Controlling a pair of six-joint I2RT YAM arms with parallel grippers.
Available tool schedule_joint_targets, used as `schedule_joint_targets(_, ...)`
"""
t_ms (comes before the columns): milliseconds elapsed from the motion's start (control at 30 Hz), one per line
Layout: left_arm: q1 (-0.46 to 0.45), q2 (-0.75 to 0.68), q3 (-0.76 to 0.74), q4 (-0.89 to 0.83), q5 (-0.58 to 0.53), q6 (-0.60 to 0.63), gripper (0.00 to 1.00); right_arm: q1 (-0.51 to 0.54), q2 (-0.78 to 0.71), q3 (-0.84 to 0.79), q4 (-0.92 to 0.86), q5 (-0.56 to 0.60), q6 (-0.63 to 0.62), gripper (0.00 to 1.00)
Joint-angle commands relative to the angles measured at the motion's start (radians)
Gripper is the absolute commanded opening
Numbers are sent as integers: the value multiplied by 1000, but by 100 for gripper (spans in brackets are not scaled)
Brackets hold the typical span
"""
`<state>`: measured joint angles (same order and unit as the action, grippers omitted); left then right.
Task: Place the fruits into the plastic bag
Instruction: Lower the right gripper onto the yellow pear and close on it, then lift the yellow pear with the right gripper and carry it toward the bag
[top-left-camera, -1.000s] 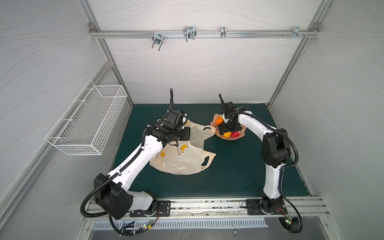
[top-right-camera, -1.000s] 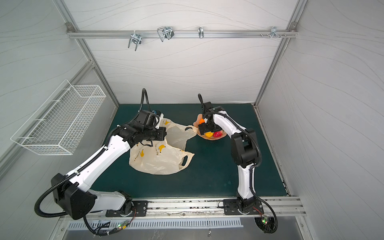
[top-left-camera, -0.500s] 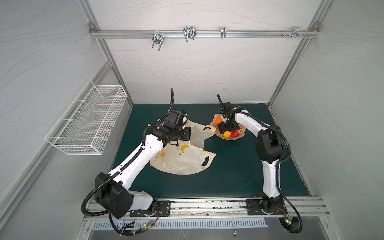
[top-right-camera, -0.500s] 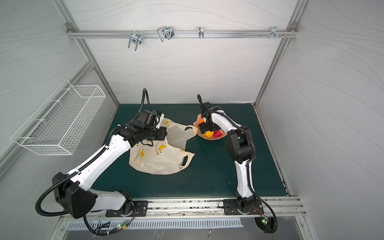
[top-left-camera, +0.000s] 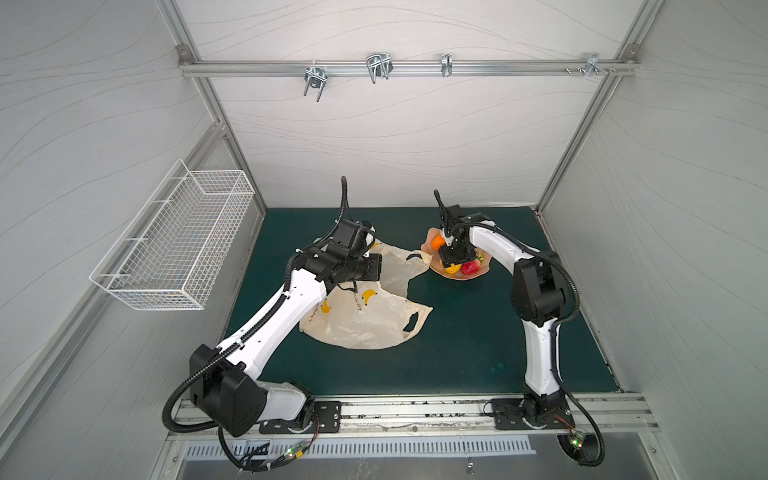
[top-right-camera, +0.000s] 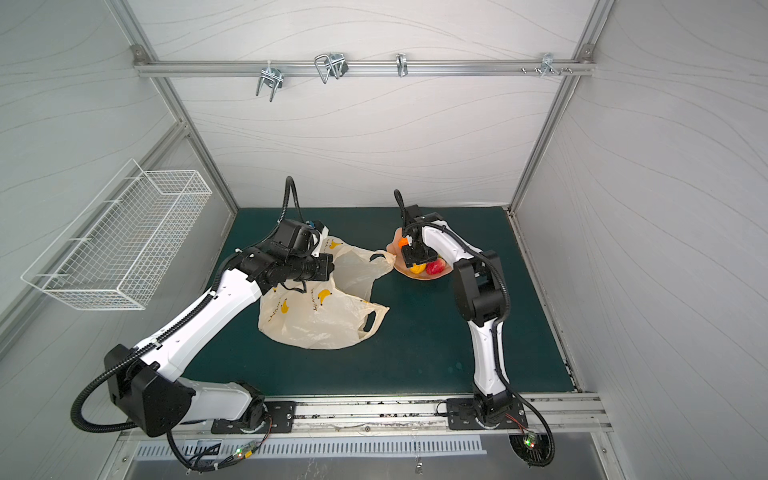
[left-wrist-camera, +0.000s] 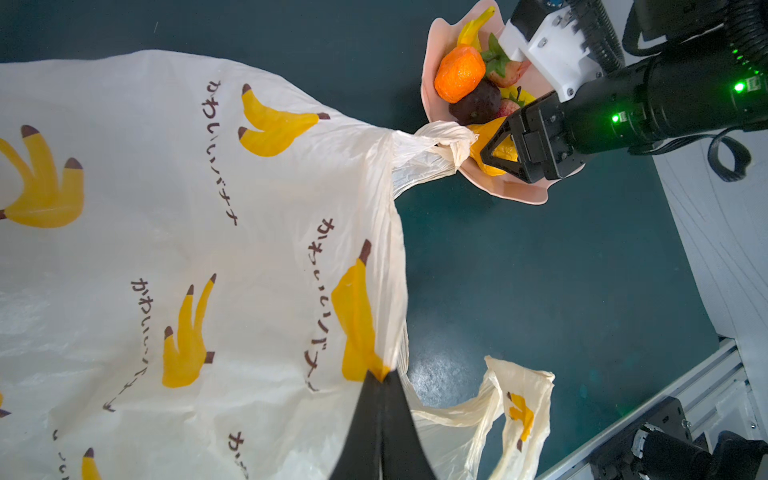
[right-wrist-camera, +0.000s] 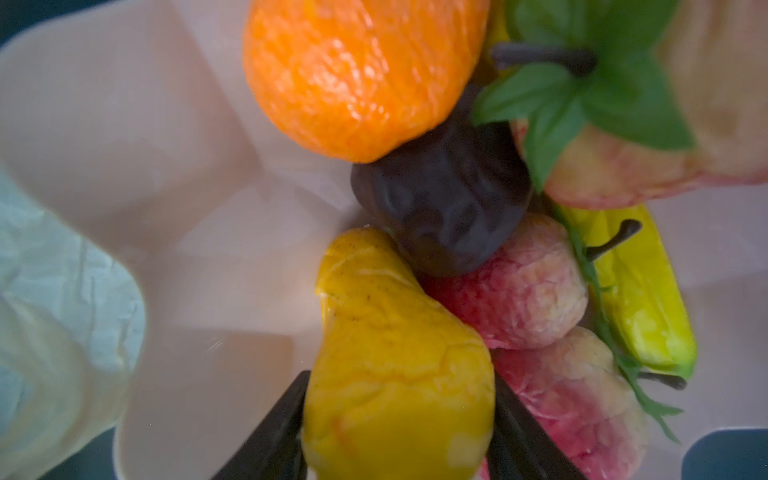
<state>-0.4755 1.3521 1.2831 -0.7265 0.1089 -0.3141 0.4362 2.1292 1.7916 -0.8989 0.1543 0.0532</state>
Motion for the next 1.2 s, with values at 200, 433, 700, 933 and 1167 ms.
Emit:
schedule_joint_targets(200,5,7,49,10,-2,16,0,-4,-34,-25,-12,0,-10,46)
schedule_joint_targets(433,5,10,50,14,2,13,0,1,-106,-87,-5,-1,13,44)
schedule_joint_targets(700,6,13,54,14,1,17,0,4,-200,-138,-11,0,31,42)
schedule_joint_targets(933,5,13,55,16,3,14,0,3,-285,-143,-30,0,39,41)
schedule_joint_targets(1167,5,13,55,12,6,14,0,-15,-352,-112,-48,-43,57,41)
